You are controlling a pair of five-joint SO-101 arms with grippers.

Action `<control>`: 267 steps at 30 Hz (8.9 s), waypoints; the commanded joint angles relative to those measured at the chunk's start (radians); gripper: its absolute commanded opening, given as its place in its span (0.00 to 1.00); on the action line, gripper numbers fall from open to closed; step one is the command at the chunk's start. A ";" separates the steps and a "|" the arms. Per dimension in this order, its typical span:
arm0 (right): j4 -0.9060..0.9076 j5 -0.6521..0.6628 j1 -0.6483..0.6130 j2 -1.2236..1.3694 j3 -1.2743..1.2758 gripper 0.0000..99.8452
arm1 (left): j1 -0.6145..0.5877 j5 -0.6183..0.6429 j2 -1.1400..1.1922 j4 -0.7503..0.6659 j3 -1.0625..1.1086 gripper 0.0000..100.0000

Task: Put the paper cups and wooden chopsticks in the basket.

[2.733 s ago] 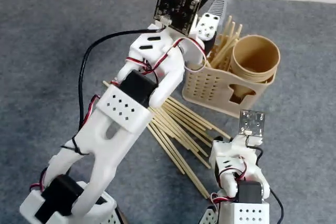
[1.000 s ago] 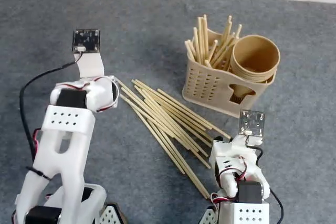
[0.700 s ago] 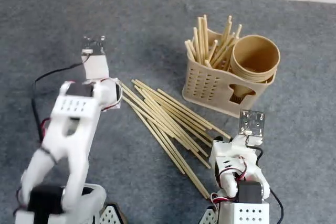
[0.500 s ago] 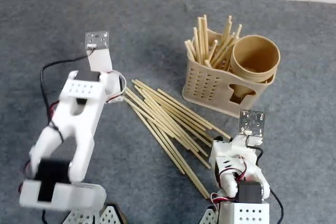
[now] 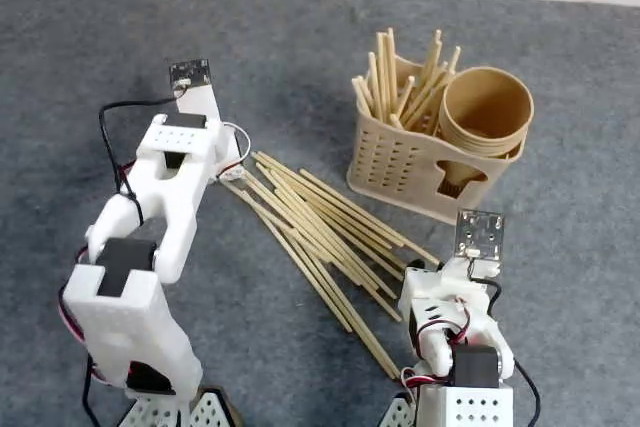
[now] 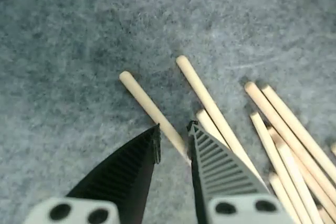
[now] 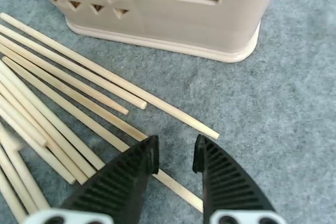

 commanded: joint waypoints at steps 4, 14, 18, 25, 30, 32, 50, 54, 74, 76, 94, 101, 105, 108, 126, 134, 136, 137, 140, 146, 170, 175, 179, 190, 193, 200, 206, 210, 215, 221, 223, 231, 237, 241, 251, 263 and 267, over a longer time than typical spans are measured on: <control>-0.027 -0.003 0.010 -0.013 0.074 0.12 | -0.010 0.006 0.045 -0.011 -0.076 0.10; -0.027 -0.003 0.010 -0.013 0.074 0.12 | -0.010 -0.002 0.073 -0.011 -0.074 0.01; -0.027 -0.003 0.010 -0.013 0.074 0.12 | -0.010 -0.051 0.068 -0.011 -0.065 0.01; -0.027 -0.003 0.010 -0.013 0.074 0.12 | -0.042 -0.052 0.059 0.072 -0.074 0.01; -0.027 -0.002 0.010 -0.013 0.074 0.12 | -0.070 -0.055 -0.045 0.080 -0.027 0.01; -0.027 -0.002 0.010 -0.013 0.074 0.12 | -0.073 -0.055 -0.105 0.075 0.008 0.01; -0.021 -0.005 0.010 -0.013 0.073 0.12 | 0.018 -0.049 -0.711 -0.127 0.429 0.01; -0.022 0.000 0.010 -0.013 0.073 0.00 | 0.019 -0.049 -0.811 -0.230 0.526 0.01; 0.048 0.000 0.010 -0.013 0.071 0.00 | 0.248 -0.055 -1.267 -0.393 0.573 0.01; 0.050 0.000 0.010 -0.013 0.071 0.00 | 0.272 -0.055 -1.290 -0.460 0.573 0.01; 0.042 0.000 0.008 -0.013 0.074 0.00 | 0.555 -0.098 -1.302 -1.020 0.559 0.01; -0.059 0.000 0.004 -0.013 0.105 0.00 | 0.654 -0.293 -1.283 -1.031 0.483 0.01; -0.039 0.000 -0.005 -0.013 0.133 0.00 | 0.641 -0.371 -1.190 -1.033 0.389 0.01; 0.074 0.000 -0.015 -0.013 0.134 0.00 | 0.613 -0.374 -1.107 -1.034 0.325 0.01; 0.127 0.000 0.027 -0.013 0.133 0.00 | 0.602 -0.377 -0.792 -1.237 0.288 0.01; 0.127 0.000 0.027 -0.013 0.133 0.00 | 0.568 -0.377 -0.757 -1.111 0.269 0.02; 0.127 0.000 0.027 -0.013 0.133 0.00 | 0.547 -0.373 -0.760 -0.991 0.228 0.07; 0.127 0.000 0.027 -0.013 0.133 0.00 | 0.533 -0.371 -0.760 -0.930 0.206 0.09; 0.127 0.000 0.027 -0.013 0.133 0.00 | 0.512 -0.370 -0.762 -0.776 0.139 0.12; 0.127 0.000 0.027 -0.013 0.133 0.00 | 0.510 -0.370 -0.789 -0.589 0.041 0.12; 0.127 0.000 0.027 -0.013 0.133 0.00 | 0.300 -0.374 -1.182 0.198 0.050 0.12; 0.127 0.000 0.027 -0.013 0.133 0.00 | 0.255 -0.371 -1.188 0.348 0.050 0.12; 0.127 0.000 0.027 -0.013 0.133 0.00 | 0.225 -0.370 -1.181 0.459 0.051 0.12; 0.127 0.000 0.027 -0.013 0.133 0.00 | 0.163 -0.374 -1.179 0.500 0.286 0.12; 0.127 0.000 0.027 -0.013 0.133 0.00 | 0.110 -0.374 -1.179 0.423 0.357 0.12; 0.127 0.000 0.027 -0.013 0.133 0.00 | 0.102 -0.371 -1.178 0.367 0.447 0.12; 0.127 0.000 0.027 -0.013 0.133 0.00 | 0.102 -0.371 -1.109 0.367 0.456 0.12; 0.127 0.000 0.027 -0.013 0.133 0.00 | 0.102 -0.370 -0.957 0.367 0.409 0.12; 0.127 0.000 0.027 -0.013 0.133 0.00 | 0.102 -0.336 -0.805 0.367 0.321 0.12; 0.127 0.000 0.027 -0.013 0.133 0.00 | 0.102 -0.258 -0.664 0.367 0.229 0.12; 0.127 0.000 0.027 -0.013 0.133 0.00 | 0.102 -0.232 -0.619 0.367 0.208 0.12; 0.127 0.000 0.027 -0.013 0.133 0.00 | 0.113 -0.169 -0.481 0.298 0.183 0.12; 0.127 0.000 0.027 -0.013 0.133 0.00 | 0.185 -0.107 -0.401 0.235 0.183 0.12; 0.127 0.000 0.027 -0.013 0.133 0.00 | 0.206 -0.058 -0.338 0.178 0.185 0.12; 0.127 0.000 0.027 -0.013 0.133 0.00 | 0.216 -0.055 -0.170 0.068 0.177 0.12; 0.127 0.000 0.027 -0.013 0.133 0.00 | 0.213 -0.060 -0.120 0.044 0.177 0.06; 0.127 0.000 0.027 -0.013 0.133 0.00 | 0.211 -0.061 -0.120 0.044 0.182 0.03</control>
